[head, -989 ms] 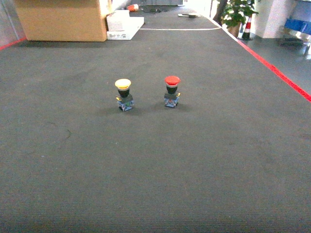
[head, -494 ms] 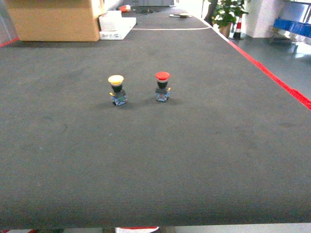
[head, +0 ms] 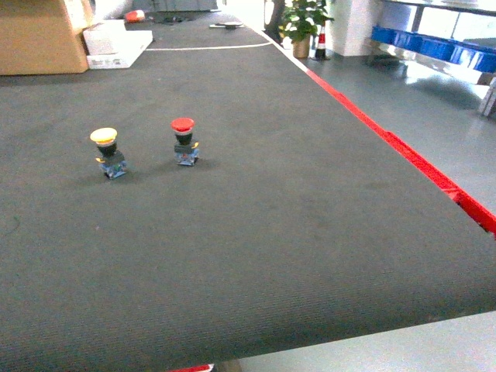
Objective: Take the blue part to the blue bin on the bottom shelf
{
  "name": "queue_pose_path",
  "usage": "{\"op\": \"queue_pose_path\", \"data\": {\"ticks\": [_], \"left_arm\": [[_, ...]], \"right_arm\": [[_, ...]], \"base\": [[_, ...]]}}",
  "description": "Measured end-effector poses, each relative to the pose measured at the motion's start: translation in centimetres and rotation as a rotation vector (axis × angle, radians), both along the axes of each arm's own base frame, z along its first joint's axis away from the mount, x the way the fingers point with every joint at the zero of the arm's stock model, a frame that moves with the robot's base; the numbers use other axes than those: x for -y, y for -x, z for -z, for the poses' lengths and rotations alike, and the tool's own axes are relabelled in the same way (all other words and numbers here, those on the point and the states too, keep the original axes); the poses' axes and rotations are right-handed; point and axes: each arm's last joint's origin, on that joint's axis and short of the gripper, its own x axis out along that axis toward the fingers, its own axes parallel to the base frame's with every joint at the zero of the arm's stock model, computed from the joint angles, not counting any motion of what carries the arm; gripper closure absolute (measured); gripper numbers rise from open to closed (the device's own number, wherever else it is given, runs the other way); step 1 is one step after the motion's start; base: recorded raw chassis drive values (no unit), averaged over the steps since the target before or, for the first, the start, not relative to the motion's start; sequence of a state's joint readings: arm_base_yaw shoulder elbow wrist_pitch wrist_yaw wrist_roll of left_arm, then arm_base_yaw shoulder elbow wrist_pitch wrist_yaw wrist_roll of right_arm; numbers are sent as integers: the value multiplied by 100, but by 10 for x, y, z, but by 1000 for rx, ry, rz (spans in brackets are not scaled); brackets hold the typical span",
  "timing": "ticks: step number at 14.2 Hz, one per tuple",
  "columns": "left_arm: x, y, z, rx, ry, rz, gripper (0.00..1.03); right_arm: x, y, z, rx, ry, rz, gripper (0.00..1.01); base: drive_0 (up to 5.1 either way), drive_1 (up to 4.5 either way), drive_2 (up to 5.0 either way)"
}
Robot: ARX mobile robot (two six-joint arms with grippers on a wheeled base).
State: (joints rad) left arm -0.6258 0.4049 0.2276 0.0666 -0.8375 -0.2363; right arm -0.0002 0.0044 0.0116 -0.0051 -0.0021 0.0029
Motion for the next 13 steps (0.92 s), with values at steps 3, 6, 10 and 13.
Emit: {"op": "queue_pose_path", "data": {"ticks": [3, 6, 10, 13], "left_arm": [[0, 0, 0, 0, 0, 0, 59], [0, 0, 0, 0, 0, 0, 59], [0, 0, 0, 0, 0, 0, 59], [0, 0, 0, 0, 0, 0, 59]], "right_arm": [[0, 0, 0, 0, 0, 0, 3], [0, 0, 0, 0, 0, 0, 3], [0, 0, 0, 0, 0, 0, 3], [0, 0, 0, 0, 0, 0, 3]], "base": [[-166, -166, -166], [-154, -154, -154], [-162, -162, -162], [-158, -158, -158]]}}
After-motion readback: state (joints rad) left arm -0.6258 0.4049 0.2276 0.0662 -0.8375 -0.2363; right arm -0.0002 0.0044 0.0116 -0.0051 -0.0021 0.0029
